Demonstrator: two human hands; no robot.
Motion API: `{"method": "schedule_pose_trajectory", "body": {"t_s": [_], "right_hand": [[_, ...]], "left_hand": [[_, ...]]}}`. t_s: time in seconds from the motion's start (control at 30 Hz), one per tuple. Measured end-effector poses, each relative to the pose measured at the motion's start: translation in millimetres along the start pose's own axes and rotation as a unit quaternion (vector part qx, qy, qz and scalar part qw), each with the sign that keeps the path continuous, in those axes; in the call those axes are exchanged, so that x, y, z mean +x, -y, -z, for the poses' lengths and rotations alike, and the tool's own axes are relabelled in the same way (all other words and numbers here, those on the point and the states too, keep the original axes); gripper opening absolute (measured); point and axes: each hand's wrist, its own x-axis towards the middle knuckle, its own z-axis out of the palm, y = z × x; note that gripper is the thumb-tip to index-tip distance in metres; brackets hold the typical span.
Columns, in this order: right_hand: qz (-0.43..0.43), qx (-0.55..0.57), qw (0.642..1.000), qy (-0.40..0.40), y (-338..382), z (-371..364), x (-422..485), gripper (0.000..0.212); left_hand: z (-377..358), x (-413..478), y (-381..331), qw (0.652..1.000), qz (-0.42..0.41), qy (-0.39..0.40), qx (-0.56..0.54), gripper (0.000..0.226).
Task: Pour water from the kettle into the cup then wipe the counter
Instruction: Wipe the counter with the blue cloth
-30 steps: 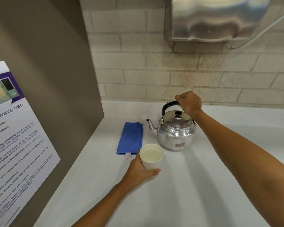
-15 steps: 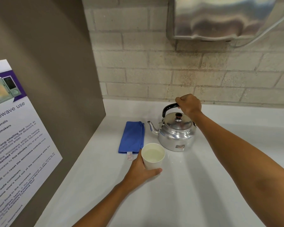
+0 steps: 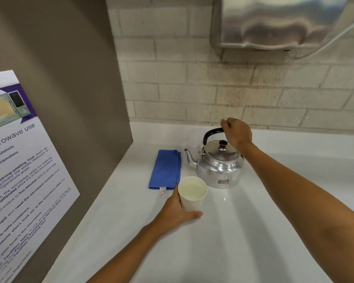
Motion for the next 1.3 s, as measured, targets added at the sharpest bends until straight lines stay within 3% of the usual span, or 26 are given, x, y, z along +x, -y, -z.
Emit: {"method": "schedule_pose_trajectory", "body": {"t_s": [0.07, 0.17, 0.27, 0.4, 0.5, 0.77, 0.97, 1.17, 1.3], "right_hand": [[0.068, -0.016, 0.996, -0.054, 1.0, -0.2, -12.9, 0.024], [0.166, 0.031, 0.98, -0.103, 7.4, -4.8, -44.6, 0.027], [0.208, 0.089, 0.971, -0.079, 6.2, -16.6, -85.7, 0.026], [0.17, 0.091, 0.98, 0.051, -14.7, -40.2, -136.4, 0.031], [0.123, 0.03, 0.983, 0.132, -26.1, -53.2, -160.8, 0.029], [0.121, -0.113, 0.969, 0.182, -37.1, -61.4, -204.7, 0.037], [0.079, -0.156, 0.957, 0.233, -36.1, -63.8, -210.3, 0.048], [0.074, -0.166, 0.953, 0.242, -39.0, -68.6, -210.3, 0.049], [0.076, -0.169, 0.951, 0.247, -41.7, -71.8, -209.4, 0.05]], "left_hand": [[9.3, -2.7, -0.5, 0.999, -0.006, 0.035, 0.024, 0.08], [34.0, -7.9, 1.1, 0.996, -0.024, 0.061, 0.068, 0.081], [62.4, -7.1, 3.0, 0.996, -0.025, 0.026, 0.079, 0.073], [89.7, 7.5, -6.4, 0.991, -0.045, -0.07, 0.104, 0.044], [97.3, 24.1, -12.1, 0.986, -0.05, -0.097, 0.13, 0.038], [77.0, 71.5, -7.8, 0.955, -0.083, -0.092, 0.268, 0.042], [66.7, 99.6, 19.9, 0.883, 0.006, -0.04, 0.467, 0.056], [62.9, 95.7, 33.5, 0.846, 0.014, -0.018, 0.533, 0.054], [64.0, 67.0, 36.2, 0.859, -0.028, 0.018, 0.511, 0.052]]}}
